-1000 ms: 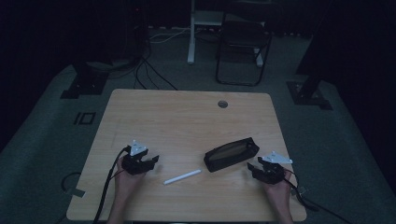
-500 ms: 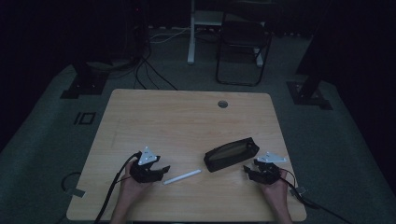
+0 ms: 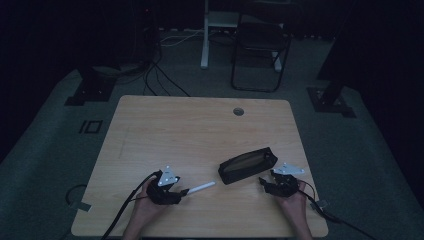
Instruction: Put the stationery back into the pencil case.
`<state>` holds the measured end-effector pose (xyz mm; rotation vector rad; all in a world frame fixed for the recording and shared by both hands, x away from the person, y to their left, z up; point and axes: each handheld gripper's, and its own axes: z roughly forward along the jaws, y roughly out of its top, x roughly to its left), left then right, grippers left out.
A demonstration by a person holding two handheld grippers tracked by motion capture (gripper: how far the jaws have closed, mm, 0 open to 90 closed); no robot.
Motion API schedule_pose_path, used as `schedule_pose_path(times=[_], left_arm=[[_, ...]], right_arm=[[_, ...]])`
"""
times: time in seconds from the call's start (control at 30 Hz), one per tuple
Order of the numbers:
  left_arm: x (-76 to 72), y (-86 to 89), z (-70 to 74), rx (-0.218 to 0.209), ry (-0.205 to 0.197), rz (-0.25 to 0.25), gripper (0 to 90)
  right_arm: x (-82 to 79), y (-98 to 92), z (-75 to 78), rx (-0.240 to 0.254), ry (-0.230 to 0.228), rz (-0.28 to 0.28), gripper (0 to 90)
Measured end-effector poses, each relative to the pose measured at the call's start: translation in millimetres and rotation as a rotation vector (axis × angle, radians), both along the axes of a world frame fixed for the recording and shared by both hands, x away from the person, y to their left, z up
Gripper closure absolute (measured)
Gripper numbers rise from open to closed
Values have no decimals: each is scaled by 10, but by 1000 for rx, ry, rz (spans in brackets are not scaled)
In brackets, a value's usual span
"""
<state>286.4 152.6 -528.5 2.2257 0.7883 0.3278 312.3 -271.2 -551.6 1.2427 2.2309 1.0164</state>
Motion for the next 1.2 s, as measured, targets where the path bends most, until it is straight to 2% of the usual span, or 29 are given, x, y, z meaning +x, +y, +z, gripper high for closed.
schedule_pose_path(times=[0.1, 0.4, 0.7, 1.03, 1.2], left_arm=[[5, -29, -28, 24, 6, -14, 440], [9, -91, -88, 55, 40, -42, 494], [-32, -104, -88, 80, 28, -81, 526], [-36, -94, -68, 86, 38, -110, 722], [-34, -83, -63, 87, 43, -116, 781]], right_arm=[[2, -2, 0, -1, 0, 4, 380], [10, -4, 1, -2, 2, 11, 372], [10, -5, -2, -1, 0, 13, 369], [10, -7, -4, 0, -2, 15, 369], [10, -7, -4, 0, -2, 15, 368]])
